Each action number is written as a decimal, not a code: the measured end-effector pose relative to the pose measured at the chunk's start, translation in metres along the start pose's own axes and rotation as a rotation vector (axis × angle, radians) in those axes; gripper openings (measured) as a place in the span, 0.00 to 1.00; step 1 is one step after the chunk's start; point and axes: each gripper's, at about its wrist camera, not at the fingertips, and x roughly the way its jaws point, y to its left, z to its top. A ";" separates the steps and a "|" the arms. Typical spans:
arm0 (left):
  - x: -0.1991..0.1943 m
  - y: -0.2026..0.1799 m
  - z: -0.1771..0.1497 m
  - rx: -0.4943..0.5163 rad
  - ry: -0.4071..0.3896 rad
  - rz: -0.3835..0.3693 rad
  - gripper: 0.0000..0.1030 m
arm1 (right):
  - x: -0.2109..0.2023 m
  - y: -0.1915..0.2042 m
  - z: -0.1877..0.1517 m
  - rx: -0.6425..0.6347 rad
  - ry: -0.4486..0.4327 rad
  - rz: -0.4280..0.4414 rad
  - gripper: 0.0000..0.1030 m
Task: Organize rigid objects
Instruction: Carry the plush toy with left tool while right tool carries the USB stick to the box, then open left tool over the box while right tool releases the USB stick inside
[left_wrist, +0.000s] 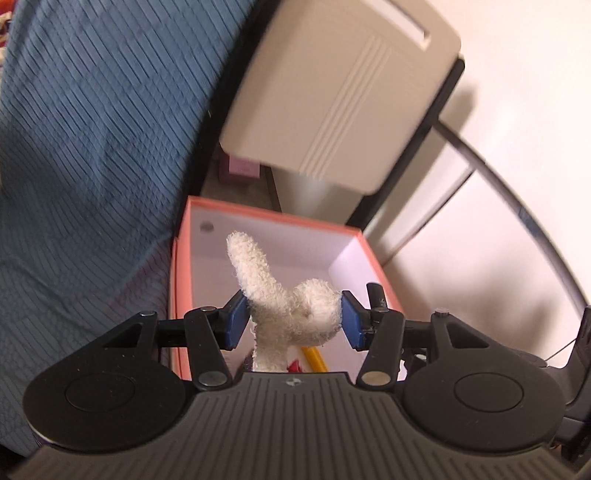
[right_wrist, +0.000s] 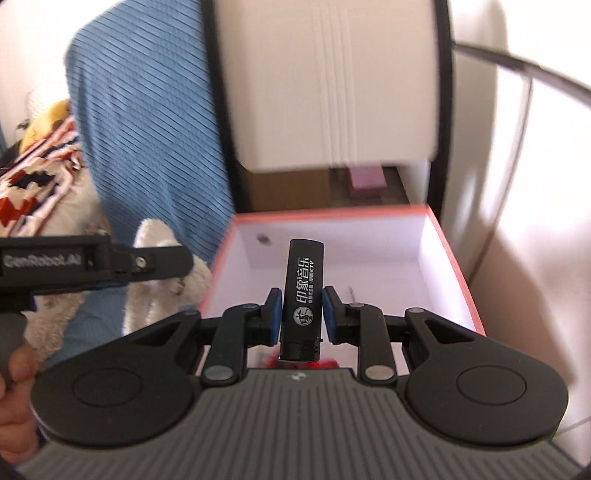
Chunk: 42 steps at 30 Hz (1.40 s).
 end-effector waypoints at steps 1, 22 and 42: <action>0.008 -0.001 -0.004 0.005 0.018 0.002 0.57 | 0.005 -0.006 -0.005 0.013 0.014 -0.009 0.26; 0.070 0.006 -0.043 0.021 0.171 0.027 0.59 | 0.068 -0.059 -0.076 0.161 0.218 -0.089 0.27; -0.062 -0.024 -0.004 0.131 -0.090 -0.028 0.63 | -0.032 -0.005 -0.023 0.114 -0.026 -0.032 0.27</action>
